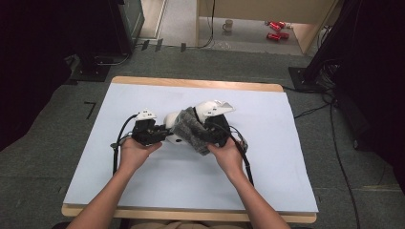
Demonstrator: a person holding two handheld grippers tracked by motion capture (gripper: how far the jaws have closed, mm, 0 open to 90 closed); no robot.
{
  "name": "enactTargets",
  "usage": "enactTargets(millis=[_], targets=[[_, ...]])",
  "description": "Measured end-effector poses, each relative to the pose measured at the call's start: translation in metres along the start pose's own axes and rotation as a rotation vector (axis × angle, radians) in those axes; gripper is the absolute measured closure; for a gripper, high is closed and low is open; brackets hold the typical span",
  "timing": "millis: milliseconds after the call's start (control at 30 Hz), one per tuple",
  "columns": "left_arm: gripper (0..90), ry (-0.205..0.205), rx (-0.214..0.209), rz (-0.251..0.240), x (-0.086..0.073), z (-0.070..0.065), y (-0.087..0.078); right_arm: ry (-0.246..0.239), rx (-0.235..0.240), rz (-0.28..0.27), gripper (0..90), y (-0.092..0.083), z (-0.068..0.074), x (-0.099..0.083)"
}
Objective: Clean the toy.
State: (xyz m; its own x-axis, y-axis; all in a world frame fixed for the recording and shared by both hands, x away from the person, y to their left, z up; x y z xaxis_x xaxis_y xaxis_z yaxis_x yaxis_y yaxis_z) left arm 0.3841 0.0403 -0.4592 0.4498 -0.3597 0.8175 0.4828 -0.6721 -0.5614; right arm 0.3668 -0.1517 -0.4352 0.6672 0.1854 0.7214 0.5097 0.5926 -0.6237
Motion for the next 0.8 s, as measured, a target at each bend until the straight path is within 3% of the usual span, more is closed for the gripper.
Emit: enactTargets(millis=[267, 400, 533, 667, 800], targets=[[69.2, -0.022, -0.018, -0.006, 0.003, 0.007, 0.002, 0.071, -0.017, -0.056, 75.5, -0.028, -0.024, 0.004], [69.1, -0.057, -0.031, -0.017, 0.004, 0.012, 0.001, 0.108, -0.074, -0.082, 75.2, -0.044, -0.043, 0.003], [69.0, -0.063, -0.032, -0.018, 0.004, 0.014, 0.001, 0.173, -0.131, -0.135, 75.1, -0.065, -0.067, 0.003], [67.6, -0.075, -0.036, -0.031, 0.003, 0.018, 0.000, 0.175, -0.106, -0.177, 75.1, -0.072, -0.069, 0.006], [64.4, -0.077, -0.043, -0.057, 0.003, 0.018, -0.001, 0.145, -0.088, -0.158, 74.7, -0.059, -0.063, 0.007]])
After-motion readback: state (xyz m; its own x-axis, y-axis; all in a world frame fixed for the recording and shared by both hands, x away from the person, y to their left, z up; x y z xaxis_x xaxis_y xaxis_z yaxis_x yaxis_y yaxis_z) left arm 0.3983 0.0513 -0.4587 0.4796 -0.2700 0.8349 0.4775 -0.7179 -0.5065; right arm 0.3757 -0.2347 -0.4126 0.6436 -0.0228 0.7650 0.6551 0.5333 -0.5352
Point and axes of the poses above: each handheld gripper's, and its own axes: y roughly forward along the jaws, x roughly out of its top, z roughly to its left, the point moved 5 cm from there along y, roughly forward along the jaws, and after that the axes turned 8 degrees about y, right-handed, at the moved point
